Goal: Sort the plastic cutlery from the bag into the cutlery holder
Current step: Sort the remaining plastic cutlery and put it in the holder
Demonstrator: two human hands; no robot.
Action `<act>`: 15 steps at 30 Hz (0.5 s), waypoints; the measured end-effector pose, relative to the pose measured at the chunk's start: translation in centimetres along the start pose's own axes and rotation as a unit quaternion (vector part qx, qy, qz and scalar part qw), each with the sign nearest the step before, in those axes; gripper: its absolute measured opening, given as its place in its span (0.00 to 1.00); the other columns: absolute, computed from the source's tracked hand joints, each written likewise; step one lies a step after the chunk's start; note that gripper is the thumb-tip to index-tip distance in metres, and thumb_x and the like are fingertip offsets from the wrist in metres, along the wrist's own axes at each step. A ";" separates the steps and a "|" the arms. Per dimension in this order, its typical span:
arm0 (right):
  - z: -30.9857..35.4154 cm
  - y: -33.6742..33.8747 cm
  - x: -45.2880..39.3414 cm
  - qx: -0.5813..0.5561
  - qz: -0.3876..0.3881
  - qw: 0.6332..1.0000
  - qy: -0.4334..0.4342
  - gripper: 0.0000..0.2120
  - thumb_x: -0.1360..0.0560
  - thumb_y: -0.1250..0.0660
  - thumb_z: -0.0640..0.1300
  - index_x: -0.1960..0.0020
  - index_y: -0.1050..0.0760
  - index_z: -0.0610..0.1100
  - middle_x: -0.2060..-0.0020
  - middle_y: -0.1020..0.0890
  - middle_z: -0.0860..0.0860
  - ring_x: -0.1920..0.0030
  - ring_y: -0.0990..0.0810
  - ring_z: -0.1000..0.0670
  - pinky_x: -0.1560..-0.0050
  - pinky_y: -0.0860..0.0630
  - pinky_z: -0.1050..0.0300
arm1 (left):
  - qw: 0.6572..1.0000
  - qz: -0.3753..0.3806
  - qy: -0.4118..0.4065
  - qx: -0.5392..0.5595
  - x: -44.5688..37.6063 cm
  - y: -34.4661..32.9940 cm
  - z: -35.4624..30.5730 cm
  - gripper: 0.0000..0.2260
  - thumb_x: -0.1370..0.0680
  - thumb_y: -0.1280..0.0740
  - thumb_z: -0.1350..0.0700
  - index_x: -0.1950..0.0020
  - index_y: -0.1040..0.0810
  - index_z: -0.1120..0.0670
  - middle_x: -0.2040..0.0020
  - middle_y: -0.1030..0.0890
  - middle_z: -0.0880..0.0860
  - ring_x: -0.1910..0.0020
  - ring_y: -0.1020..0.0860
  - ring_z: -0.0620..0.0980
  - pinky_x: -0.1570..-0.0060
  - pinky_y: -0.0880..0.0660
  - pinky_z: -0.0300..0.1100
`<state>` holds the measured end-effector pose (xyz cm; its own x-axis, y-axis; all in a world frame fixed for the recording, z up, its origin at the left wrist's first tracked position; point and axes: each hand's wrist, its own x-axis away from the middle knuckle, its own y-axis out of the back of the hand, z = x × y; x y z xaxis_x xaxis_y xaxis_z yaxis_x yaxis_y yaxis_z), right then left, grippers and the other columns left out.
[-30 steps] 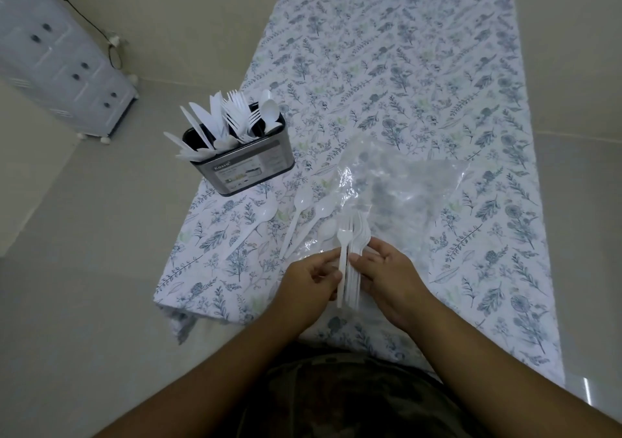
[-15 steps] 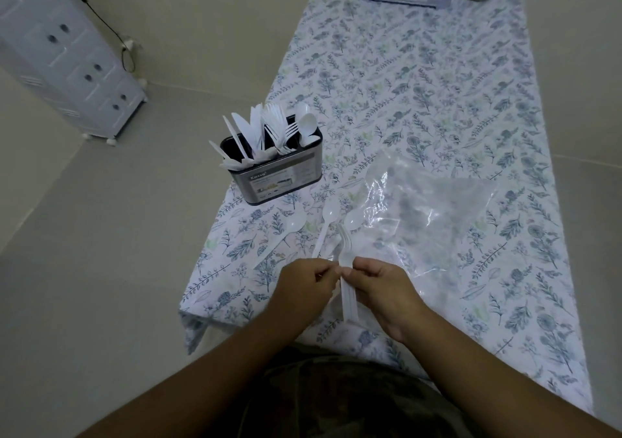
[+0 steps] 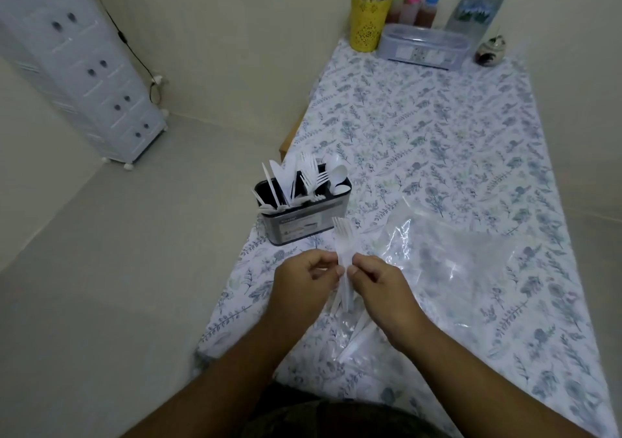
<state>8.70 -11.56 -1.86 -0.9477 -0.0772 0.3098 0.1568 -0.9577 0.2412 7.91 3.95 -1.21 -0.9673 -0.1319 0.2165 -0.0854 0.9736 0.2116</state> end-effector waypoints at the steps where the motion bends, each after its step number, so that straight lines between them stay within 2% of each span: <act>1: 1.1 0.2 -0.8 0.023 -0.009 0.999 0.033 0.12 0.19 0.34 0.39 0.62 0.23 0.46 0.65 0.24 0.55 0.63 0.25 0.56 0.54 0.26 0.54 | 0.999 0.001 -0.030 -0.018 -0.7 0.6 -1.2 0.08 0.26 0.25 0.62 0.48 0.15 0.55 0.54 0.14 0.47 0.56 0.15 0.43 0.51 0.17 0.44; 2: 2.5 0.4 -1.5 0.039 -0.022 0.997 0.058 0.11 0.20 0.32 0.39 0.61 0.21 0.45 0.65 0.21 0.53 0.61 0.22 0.54 0.54 0.23 0.51 | 0.997 0.003 -0.062 -0.038 -1.3 1.2 -2.6 0.08 0.25 0.25 0.62 0.48 0.15 0.54 0.55 0.14 0.46 0.56 0.15 0.41 0.51 0.17 0.41; 4: 5.4 0.6 -3.2 0.030 -0.043 0.994 0.095 0.09 0.22 0.29 0.40 0.58 0.15 0.50 0.61 0.14 0.52 0.55 0.15 0.48 0.47 0.18 0.44 | 0.990 0.004 -0.121 -0.068 -2.9 2.4 -5.4 0.07 0.25 0.26 0.63 0.50 0.16 0.53 0.57 0.15 0.43 0.58 0.16 0.38 0.53 0.19 0.35; 6: 8.2 0.6 -4.7 0.013 -0.067 0.991 0.117 0.10 0.23 0.28 0.39 0.55 0.13 0.54 0.59 0.12 0.51 0.53 0.14 0.47 0.44 0.17 0.43 | 0.983 -0.010 -0.161 -0.093 -4.7 3.4 -8.0 0.06 0.26 0.25 0.62 0.52 0.16 0.54 0.59 0.16 0.42 0.59 0.17 0.37 0.56 0.20 0.32; 8: 10.9 0.8 -6.1 0.018 -0.076 0.986 0.148 0.07 0.22 0.28 0.39 0.51 0.13 0.49 0.59 0.12 0.50 0.54 0.13 0.49 0.46 0.17 0.46 | 0.978 -0.029 -0.177 -0.104 -6.5 4.2 -10.0 0.05 0.26 0.25 0.62 0.52 0.17 0.54 0.59 0.16 0.43 0.62 0.18 0.37 0.60 0.22 0.31; 11: 13.3 1.1 -8.1 0.026 -0.093 0.980 0.174 0.07 0.23 0.28 0.40 0.49 0.13 0.47 0.59 0.12 0.49 0.55 0.14 0.45 0.48 0.17 0.44 | 0.974 -0.039 -0.193 -0.112 -8.9 4.8 -11.7 0.04 0.25 0.26 0.62 0.52 0.17 0.54 0.57 0.16 0.43 0.63 0.18 0.36 0.62 0.22 0.31; 15: 13.2 1.0 -10.5 0.054 -0.096 0.983 0.150 0.05 0.23 0.27 0.41 0.53 0.13 0.47 0.62 0.13 0.49 0.56 0.14 0.44 0.49 0.17 0.42 | 0.972 -0.035 -0.196 -0.123 -10.8 4.5 -11.2 0.04 0.25 0.27 0.63 0.53 0.18 0.54 0.59 0.15 0.45 0.61 0.18 0.37 0.59 0.24 0.30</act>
<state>22.46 -8.03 7.23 -0.9995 0.0089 -0.0317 -0.0200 -0.9289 0.3698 20.65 7.71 8.07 -0.9819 -0.0675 -0.1768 -0.1408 0.8849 0.4440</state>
